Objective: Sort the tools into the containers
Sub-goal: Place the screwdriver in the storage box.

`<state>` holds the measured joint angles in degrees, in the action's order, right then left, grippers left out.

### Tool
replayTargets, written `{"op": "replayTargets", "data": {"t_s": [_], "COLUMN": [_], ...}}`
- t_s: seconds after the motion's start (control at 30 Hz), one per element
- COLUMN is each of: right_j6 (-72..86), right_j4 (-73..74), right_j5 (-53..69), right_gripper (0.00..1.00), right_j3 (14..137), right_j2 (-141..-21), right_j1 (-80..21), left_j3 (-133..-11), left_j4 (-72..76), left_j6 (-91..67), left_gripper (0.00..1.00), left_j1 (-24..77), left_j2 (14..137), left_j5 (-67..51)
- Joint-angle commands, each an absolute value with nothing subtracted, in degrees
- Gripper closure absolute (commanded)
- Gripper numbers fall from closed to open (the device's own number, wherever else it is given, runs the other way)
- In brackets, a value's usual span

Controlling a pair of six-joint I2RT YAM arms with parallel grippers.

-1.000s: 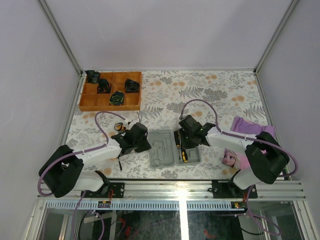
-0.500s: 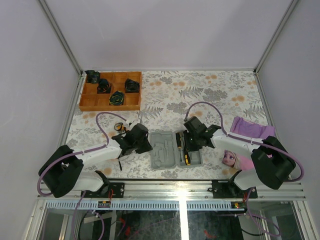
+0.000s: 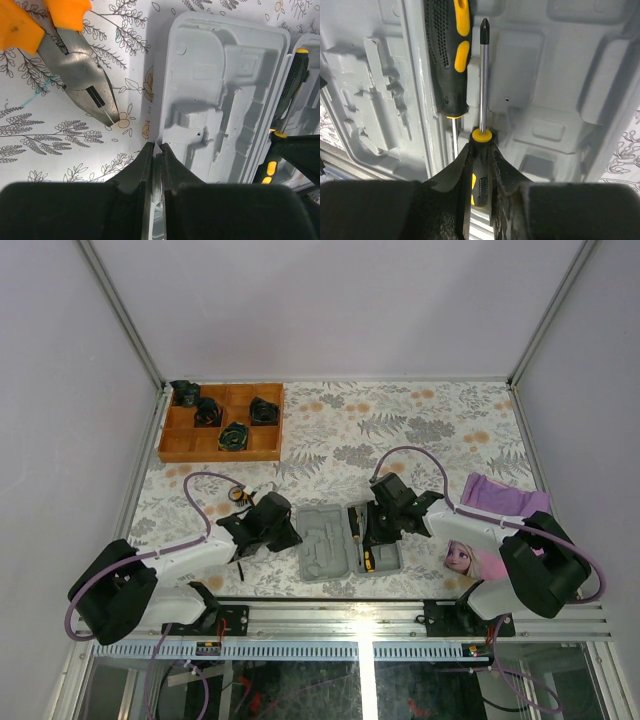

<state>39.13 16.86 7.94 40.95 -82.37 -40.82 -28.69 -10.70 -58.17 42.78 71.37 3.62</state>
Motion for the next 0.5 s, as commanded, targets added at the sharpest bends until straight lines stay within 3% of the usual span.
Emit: {"op": "replayTargets", "data": {"t_s": [0.0, 0.23, 0.47], "right_j6": [39.6, 38.0, 38.1], "right_j4": [15.0, 19.0, 18.7], "right_j5": [14.3, 11.6, 10.5], "right_gripper": [0.98, 0.96, 0.74], "right_j3": [39.9, 40.8, 40.9], "right_j2": [-83.8, -85.2, -83.2], "right_j1": [-40.6, -40.5, -40.6], "left_j3": [-28.1, -28.4, -28.3], "left_j4": [-9.1, -8.8, -8.8], "left_j6": [-59.9, -60.1, -60.3], "left_gripper": [1.0, 1.0, 1.0], "left_j1": [43.3, 43.6, 43.7], "left_j2": [70.9, 71.4, 71.3], "left_j5": [4.1, 4.1, 4.2]}}
